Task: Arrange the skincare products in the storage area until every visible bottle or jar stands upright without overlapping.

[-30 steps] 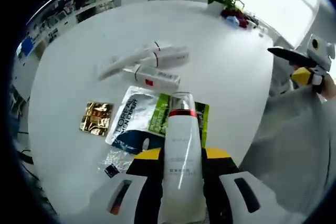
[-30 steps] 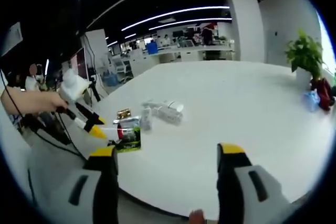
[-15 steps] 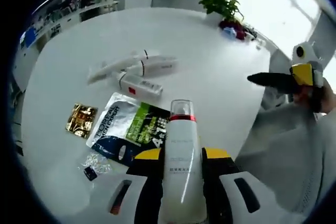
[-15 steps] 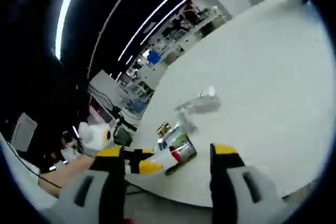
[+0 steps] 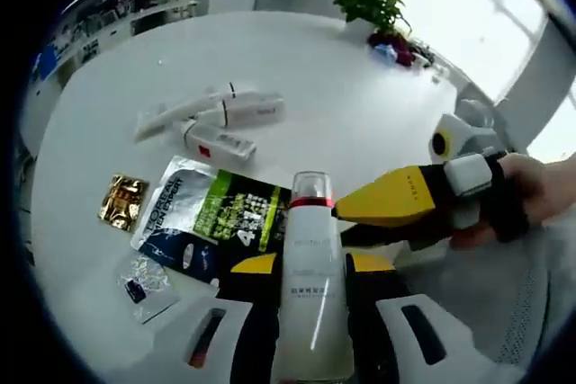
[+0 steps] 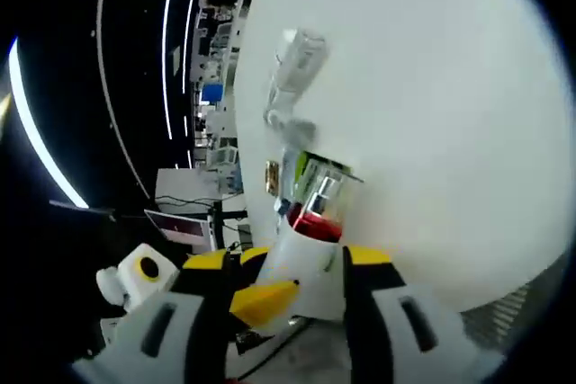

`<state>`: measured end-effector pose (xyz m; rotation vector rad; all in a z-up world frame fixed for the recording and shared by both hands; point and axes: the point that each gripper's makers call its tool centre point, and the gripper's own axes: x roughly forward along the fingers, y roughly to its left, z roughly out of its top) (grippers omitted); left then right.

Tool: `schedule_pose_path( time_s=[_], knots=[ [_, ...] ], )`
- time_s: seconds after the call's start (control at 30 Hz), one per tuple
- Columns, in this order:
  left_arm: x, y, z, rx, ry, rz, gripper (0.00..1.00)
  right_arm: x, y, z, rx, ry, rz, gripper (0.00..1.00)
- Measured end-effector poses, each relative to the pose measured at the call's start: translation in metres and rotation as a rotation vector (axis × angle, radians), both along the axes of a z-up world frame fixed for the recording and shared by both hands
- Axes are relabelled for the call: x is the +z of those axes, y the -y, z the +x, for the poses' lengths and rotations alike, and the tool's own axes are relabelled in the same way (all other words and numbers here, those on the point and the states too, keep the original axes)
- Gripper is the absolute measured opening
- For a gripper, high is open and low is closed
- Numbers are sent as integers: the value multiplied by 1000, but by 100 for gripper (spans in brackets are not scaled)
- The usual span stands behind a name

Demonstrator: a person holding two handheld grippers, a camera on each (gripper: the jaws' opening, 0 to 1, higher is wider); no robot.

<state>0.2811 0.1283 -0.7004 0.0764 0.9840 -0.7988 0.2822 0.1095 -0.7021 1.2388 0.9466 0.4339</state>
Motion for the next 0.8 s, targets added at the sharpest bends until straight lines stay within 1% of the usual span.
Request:
schedule_pose_path(
  time_s=[0.03,0.07,0.13,0.23,0.3,0.37,0.4,0.43,0.53,0.6,0.7,0.8],
  knots=[
    [0,1,-1,-1,0,-1,25,-4,-2,-1,3,-19,-15,51],
    [0,2,-2,-2,-3,-2,25,-6,1,4,0,-21,-20,50],
    [-1,5,-5,-6,-6,2,25,-9,-1,2,1,-33,-21,50],
    [-1,6,-6,-10,-3,7,25,-8,1,-1,-12,-48,-23,46],
    [1,7,-7,-10,-3,3,25,-14,8,0,-19,-57,-26,39],
    [4,10,-8,-12,4,1,25,-18,12,2,-16,-45,-39,33],
    [5,11,-8,-13,8,2,25,-19,11,1,-11,-28,-52,33],
    [5,14,-8,-15,12,6,25,-16,11,2,-20,-33,-35,33],
    [7,17,-8,-28,27,21,25,-12,16,3,-40,-20,-26,31],
    [8,19,-8,-28,31,20,25,-8,20,5,-93,-51,20,29],
    [12,22,-8,-29,40,9,25,0,28,9,-102,-29,31,27],
    [16,26,-8,-25,51,-14,25,16,34,14,-104,62,13,26]
  ],
)
